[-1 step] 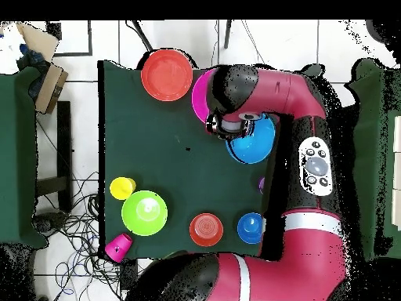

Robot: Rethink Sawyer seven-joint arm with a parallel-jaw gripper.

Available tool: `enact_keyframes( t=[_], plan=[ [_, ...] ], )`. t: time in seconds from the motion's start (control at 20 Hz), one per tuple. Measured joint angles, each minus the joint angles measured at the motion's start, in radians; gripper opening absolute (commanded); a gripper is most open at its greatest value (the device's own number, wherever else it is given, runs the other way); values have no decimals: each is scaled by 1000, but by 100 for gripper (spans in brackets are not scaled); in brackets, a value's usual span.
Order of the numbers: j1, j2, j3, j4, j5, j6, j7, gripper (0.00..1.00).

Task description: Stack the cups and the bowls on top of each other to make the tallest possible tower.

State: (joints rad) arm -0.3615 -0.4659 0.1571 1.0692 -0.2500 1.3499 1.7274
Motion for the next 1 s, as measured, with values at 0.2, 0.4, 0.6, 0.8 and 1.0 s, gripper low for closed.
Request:
enact_keyframes(
  t=[0.2, 0.4, 0.6, 0.8, 1.0],
  plan=[
    [-2, 3, 2, 0, 0, 8, 0, 0],
    [-5, 3, 7, -6, 0, 15, 0, 0],
    [-9, 3, 16, -23, 0, 23, 0, 0],
    [-15, 3, 30, -38, 0, 33, 0, 0],
    [-24, 3, 46, -49, 0, 49, 0, 0]
  ],
)
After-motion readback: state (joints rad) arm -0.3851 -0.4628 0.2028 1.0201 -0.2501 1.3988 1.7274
